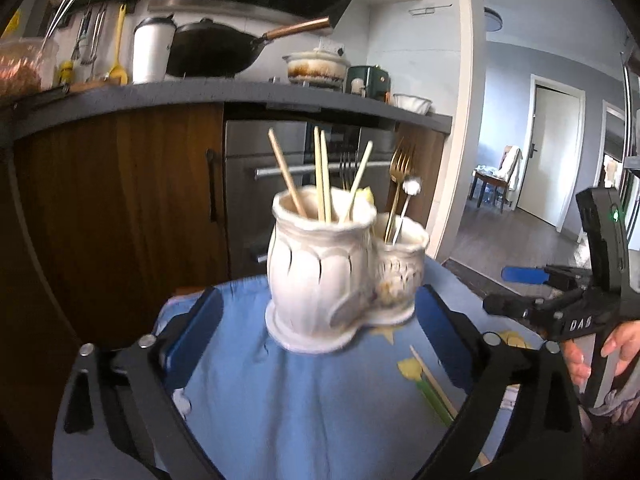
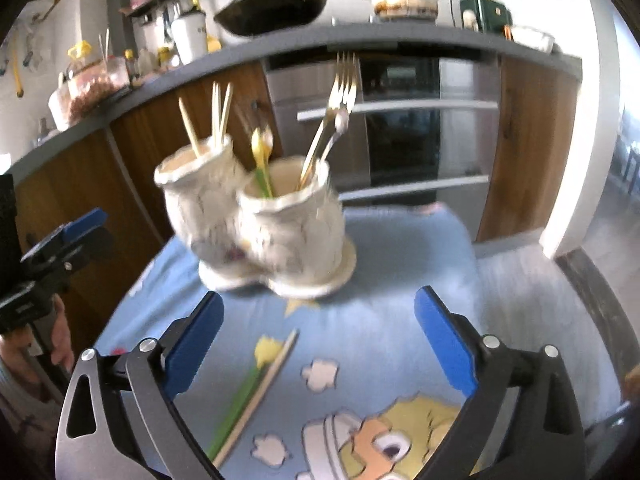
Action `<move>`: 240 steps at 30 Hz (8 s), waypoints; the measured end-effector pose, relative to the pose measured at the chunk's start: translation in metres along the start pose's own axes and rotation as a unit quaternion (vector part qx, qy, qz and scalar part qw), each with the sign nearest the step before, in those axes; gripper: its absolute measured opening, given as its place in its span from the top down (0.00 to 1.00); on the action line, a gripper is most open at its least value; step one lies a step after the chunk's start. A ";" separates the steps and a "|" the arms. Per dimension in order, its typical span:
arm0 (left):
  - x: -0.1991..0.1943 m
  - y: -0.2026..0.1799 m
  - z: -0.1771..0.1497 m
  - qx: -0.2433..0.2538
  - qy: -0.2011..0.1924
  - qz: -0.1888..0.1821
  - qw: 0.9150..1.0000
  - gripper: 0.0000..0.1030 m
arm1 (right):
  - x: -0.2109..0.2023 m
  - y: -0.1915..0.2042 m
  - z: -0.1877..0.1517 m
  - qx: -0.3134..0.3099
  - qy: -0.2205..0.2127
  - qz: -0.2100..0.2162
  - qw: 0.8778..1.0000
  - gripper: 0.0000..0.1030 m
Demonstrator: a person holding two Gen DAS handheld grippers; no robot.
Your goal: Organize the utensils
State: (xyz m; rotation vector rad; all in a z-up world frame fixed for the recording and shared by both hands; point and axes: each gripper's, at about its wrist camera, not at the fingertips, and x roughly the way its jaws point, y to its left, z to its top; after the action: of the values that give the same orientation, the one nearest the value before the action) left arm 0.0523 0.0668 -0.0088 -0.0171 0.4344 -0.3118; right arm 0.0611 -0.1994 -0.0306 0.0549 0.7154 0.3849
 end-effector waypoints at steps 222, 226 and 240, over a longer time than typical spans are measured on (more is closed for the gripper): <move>0.008 -0.013 -0.030 0.057 -0.076 0.040 0.995 0.06 | -0.009 0.015 -0.021 -0.083 -0.188 -0.023 0.978 0.06; 0.009 -0.014 -0.030 0.056 -0.072 0.040 0.995 0.06 | -0.010 0.014 -0.021 -0.081 -0.188 -0.023 0.979 0.06; 0.009 -0.013 -0.029 0.055 -0.071 0.040 0.995 0.06 | -0.008 0.013 -0.020 -0.079 -0.185 -0.024 0.979 0.06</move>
State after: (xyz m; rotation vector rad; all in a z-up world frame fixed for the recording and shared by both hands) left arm 0.0443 0.0528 -0.0382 0.0857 0.2749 -0.2538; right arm 0.0380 -0.1918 -0.0381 -0.0409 0.3171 0.3719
